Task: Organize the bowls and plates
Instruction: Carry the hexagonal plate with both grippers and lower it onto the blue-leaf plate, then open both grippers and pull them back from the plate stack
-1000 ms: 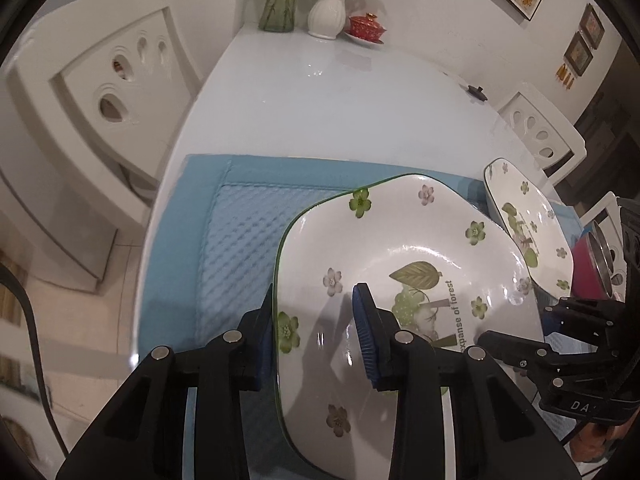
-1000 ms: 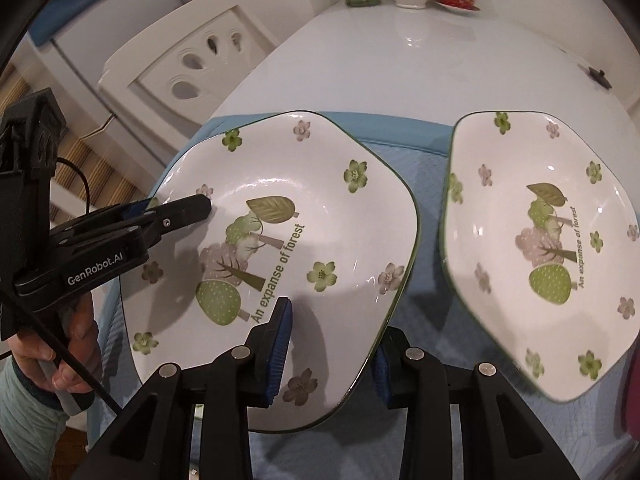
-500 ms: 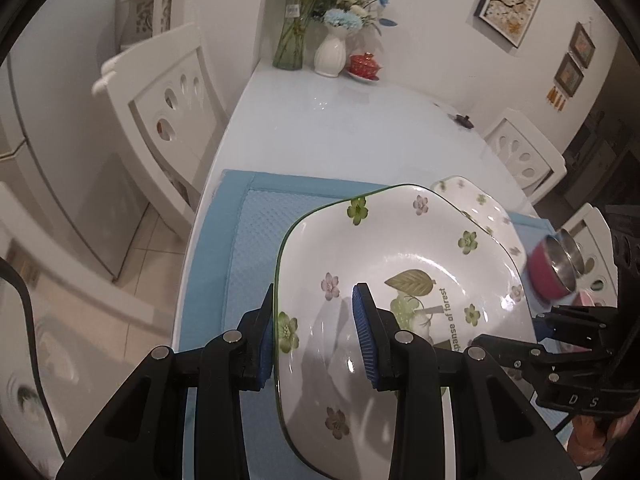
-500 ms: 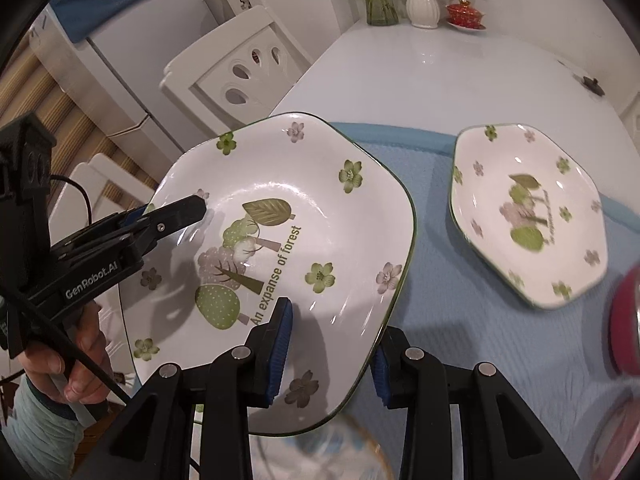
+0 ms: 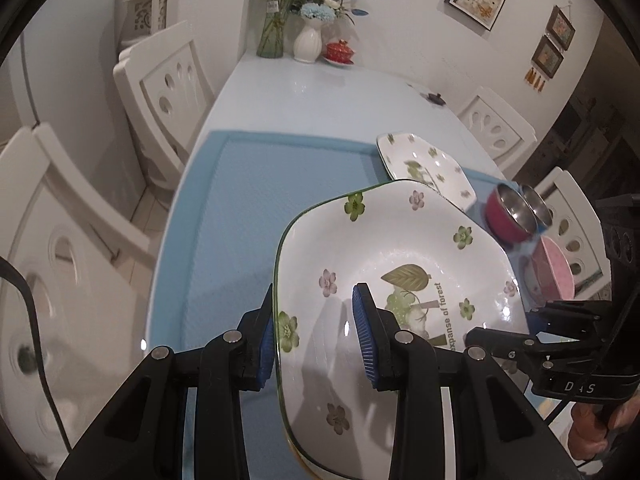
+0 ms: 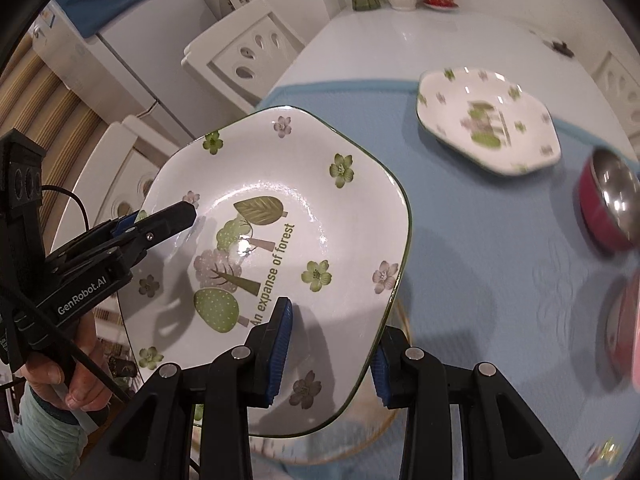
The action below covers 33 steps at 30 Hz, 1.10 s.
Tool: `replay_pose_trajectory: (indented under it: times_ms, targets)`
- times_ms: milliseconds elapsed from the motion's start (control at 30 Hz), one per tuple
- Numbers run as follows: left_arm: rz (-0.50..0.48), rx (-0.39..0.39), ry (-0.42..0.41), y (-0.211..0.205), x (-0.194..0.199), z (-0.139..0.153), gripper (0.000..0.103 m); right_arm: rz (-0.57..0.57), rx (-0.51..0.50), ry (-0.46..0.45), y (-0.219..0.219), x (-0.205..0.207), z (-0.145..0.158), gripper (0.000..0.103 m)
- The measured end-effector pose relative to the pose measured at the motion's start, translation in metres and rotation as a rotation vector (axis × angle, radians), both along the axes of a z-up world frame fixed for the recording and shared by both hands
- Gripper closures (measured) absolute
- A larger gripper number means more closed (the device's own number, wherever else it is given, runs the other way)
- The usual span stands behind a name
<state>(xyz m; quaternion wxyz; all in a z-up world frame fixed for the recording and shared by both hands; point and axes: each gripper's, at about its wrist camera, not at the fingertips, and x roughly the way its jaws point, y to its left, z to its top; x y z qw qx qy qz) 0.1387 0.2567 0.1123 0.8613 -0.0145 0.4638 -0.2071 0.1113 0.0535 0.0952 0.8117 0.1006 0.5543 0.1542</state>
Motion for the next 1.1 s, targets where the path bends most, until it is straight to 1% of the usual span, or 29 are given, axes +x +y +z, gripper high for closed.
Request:
replay_pose_trajectory:
  times_ms: [133, 233, 400, 467, 700, 833, 967, 1100]
  targets:
    - [-0.005, 0.007, 0.025, -0.001, -0.02, -0.01, 0.072, 0.003, -0.009, 0.023, -0.002, -0.022, -0.008, 0.068]
    - [-0.01, 0.025, 0.047, -0.001, -0.034, -0.02, 0.072, 0.012, -0.024, 0.046, -0.001, -0.034, -0.015, 0.068]
    - [-0.005, 0.041, 0.091, 0.0, -0.046, -0.038, 0.072, 0.027, -0.044, 0.088, 0.002, -0.048, -0.032, 0.068]
    - [-0.007, 0.054, 0.095, -0.001, -0.05, -0.044, 0.072, 0.031, -0.047, 0.1, 0.003, -0.052, -0.038, 0.068]
    - [-0.018, 0.076, 0.1, -0.004, -0.056, -0.053, 0.072, 0.018, -0.048, 0.122, 0.002, -0.055, -0.051, 0.068]
    - [-0.001, 0.057, 0.105, 0.0, -0.055, -0.055, 0.072, 0.025, -0.067, 0.115, 0.005, -0.055, -0.051, 0.068]
    - [-0.005, 0.072, 0.101, -0.001, -0.054, -0.057, 0.072, 0.022, -0.067, 0.117, 0.009, -0.055, -0.052, 0.068]
    - [0.002, 0.072, 0.112, -0.001, -0.051, -0.061, 0.072, 0.022, -0.088, 0.132, 0.013, -0.052, -0.052, 0.068]
